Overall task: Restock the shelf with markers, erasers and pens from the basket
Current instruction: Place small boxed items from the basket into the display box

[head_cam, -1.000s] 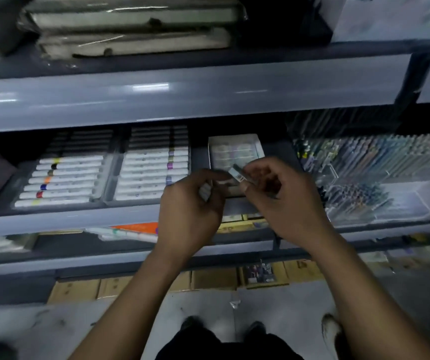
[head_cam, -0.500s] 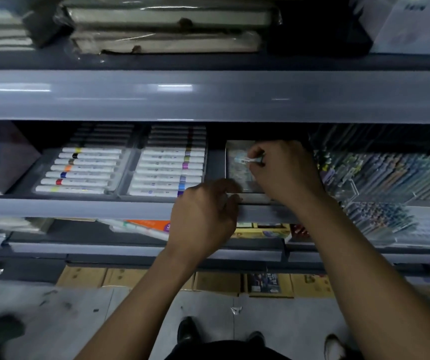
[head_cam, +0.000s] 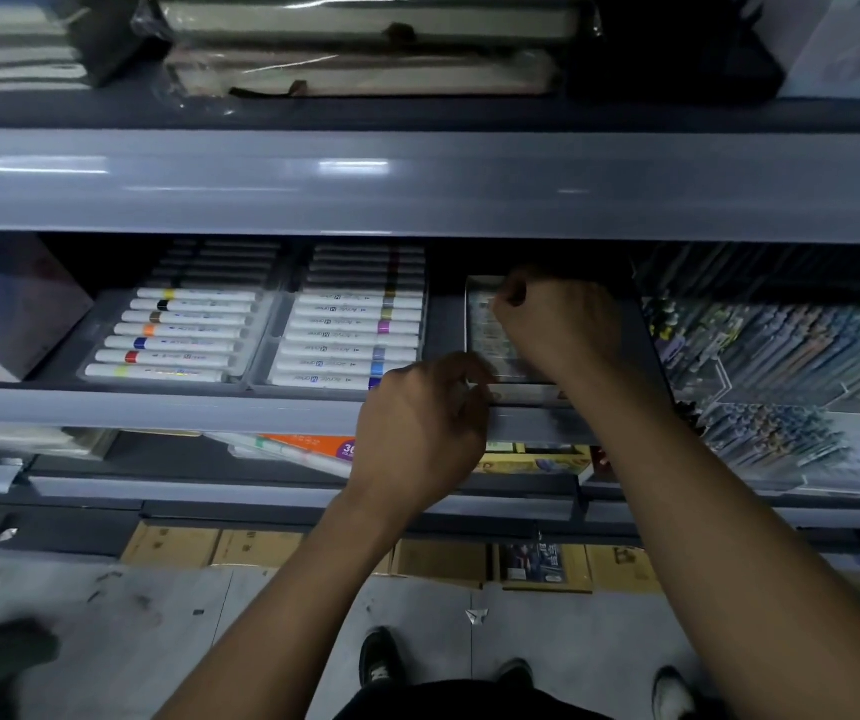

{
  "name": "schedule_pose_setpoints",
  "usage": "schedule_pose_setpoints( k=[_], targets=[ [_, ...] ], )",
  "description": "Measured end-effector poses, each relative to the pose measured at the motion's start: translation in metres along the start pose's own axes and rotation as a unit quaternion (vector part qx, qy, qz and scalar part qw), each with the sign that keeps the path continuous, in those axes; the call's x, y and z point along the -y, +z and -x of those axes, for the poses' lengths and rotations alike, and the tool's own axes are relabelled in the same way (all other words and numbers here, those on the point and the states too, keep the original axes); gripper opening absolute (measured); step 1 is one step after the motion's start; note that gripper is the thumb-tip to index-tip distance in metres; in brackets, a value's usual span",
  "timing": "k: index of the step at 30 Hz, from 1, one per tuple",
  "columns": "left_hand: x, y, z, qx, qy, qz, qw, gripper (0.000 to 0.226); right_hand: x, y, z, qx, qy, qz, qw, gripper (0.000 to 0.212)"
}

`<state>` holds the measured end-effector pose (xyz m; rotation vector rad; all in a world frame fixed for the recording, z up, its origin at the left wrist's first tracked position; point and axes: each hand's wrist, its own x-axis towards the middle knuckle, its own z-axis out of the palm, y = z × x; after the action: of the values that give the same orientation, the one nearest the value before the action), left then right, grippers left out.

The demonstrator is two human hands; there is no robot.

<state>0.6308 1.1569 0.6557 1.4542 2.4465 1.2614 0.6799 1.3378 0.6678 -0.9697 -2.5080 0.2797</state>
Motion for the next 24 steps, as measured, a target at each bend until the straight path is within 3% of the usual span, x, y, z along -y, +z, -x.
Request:
schedule_pose_setpoints(
  k=[6,9,11,14,16,20,24],
  targets=[
    [0.003,0.001,0.000,0.012,-0.005,0.012,1.000,0.020,-0.001,0.003,-0.003,0.004,0.009,0.011,1.000,0.029],
    [-0.001,-0.003,-0.002,0.000,-0.036,0.072,0.997,0.014,-0.001,0.000,-0.002,0.018,0.012,-0.035,0.999,0.026],
    [-0.005,-0.008,-0.005,0.004,-0.071,0.161,0.984,0.027,0.000,-0.004,0.001,0.017,0.011,-0.075,0.997,0.022],
    [-0.020,-0.020,-0.011,0.005,-0.230,0.344,0.910,0.061,0.001,-0.013,0.014,-0.007,-0.007,-0.137,0.991,0.018],
    [-0.023,-0.026,-0.017,0.007,-0.332,0.416,0.846,0.064,0.005,-0.022,0.024,-0.021,-0.015,-0.204,0.979,0.014],
    [-0.026,-0.037,-0.023,0.060,-0.377,0.579,0.720,0.059,0.014,-0.033,0.044,-0.018,-0.072,-0.310,0.948,0.009],
    [-0.034,-0.040,-0.024,0.073,-0.398,0.625,0.668,0.058,0.023,-0.040,0.061,0.039,-0.152,-0.378,0.913,0.018]
  ],
)
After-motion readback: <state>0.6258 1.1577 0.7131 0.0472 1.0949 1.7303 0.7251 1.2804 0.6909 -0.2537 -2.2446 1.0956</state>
